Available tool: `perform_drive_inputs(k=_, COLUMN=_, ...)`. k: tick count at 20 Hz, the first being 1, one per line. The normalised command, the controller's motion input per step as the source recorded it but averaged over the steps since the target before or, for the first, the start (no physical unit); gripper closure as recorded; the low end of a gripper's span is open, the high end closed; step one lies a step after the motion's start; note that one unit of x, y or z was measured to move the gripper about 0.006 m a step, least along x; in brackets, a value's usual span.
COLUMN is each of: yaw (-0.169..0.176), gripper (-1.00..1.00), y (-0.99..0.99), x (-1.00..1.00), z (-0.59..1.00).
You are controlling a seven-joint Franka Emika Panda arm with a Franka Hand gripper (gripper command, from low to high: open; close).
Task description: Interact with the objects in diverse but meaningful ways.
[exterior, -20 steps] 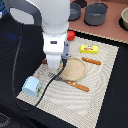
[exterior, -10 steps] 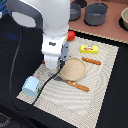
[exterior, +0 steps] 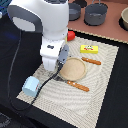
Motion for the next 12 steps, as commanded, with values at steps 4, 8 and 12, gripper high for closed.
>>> perform_drive_inputs(k=4, yaw=-0.016, gripper=1.00, y=0.15, x=-0.18, z=-0.31)
perform_drive_inputs(k=8, yaw=-0.010, gripper=1.00, y=0.16, x=-0.18, z=-0.31)
perform_drive_inputs(k=12, yaw=-0.010, gripper=1.00, y=0.17, x=-0.17, z=-0.30)
